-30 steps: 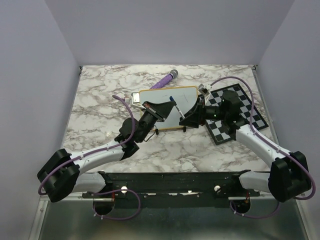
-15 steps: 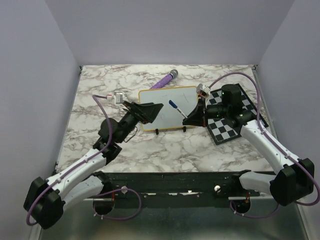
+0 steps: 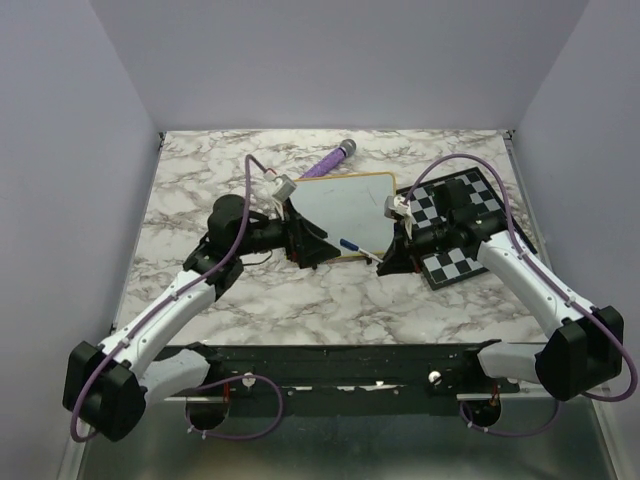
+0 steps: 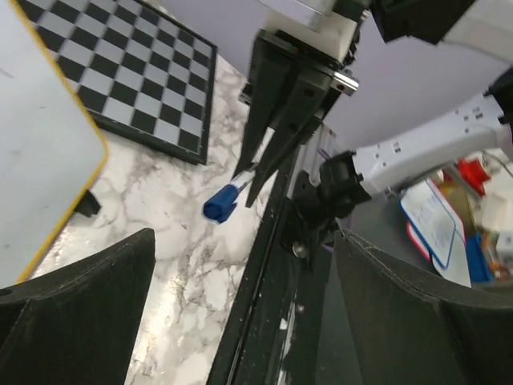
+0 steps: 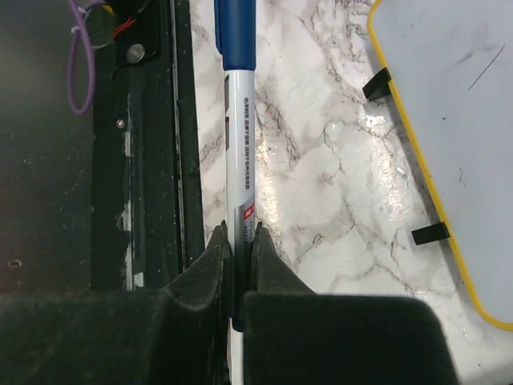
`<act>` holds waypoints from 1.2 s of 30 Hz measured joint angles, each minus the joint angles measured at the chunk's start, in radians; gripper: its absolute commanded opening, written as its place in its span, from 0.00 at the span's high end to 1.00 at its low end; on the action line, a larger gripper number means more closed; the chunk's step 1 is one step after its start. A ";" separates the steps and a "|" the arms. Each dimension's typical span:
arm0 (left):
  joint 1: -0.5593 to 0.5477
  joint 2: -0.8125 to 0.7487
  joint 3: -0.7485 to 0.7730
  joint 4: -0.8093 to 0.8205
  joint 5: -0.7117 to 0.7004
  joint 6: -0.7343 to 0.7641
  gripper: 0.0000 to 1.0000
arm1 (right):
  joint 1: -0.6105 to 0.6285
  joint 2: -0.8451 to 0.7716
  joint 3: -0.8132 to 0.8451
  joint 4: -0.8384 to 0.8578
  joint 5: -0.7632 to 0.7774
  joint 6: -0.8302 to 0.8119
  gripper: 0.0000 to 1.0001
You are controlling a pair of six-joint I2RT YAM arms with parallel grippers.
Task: Write a sentence on the whiteboard
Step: Pass from the right arm to the left
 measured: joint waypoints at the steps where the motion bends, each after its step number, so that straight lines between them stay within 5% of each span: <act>1: -0.027 0.024 0.026 -0.034 0.015 0.031 0.06 | 0.000 0.001 0.000 -0.013 -0.001 -0.010 0.99; 10: -0.151 0.197 0.167 -0.178 0.050 0.173 0.43 | 0.000 0.001 0.006 -0.071 -0.021 -0.067 0.99; 14: -0.155 0.228 0.178 -0.201 0.058 0.189 0.69 | 0.001 0.001 0.006 -0.085 -0.026 -0.079 0.99; 16: -0.155 0.231 0.178 -0.204 0.062 0.191 0.71 | 0.001 0.001 0.006 -0.087 -0.027 -0.084 0.99; 20: -0.156 0.231 0.178 -0.199 0.065 0.182 0.50 | 0.002 0.001 0.006 -0.090 -0.037 -0.092 0.99; 26: -0.157 0.231 0.174 -0.153 0.079 0.140 0.48 | 0.002 0.001 0.006 -0.091 -0.042 -0.095 0.99; 35: -0.151 0.243 0.174 -0.118 0.079 0.074 1.00 | 0.003 -0.001 0.006 -0.094 -0.045 -0.097 0.99; 36: -0.150 0.246 0.173 -0.121 0.079 0.065 1.00 | 0.003 -0.001 0.006 -0.095 -0.045 -0.097 0.99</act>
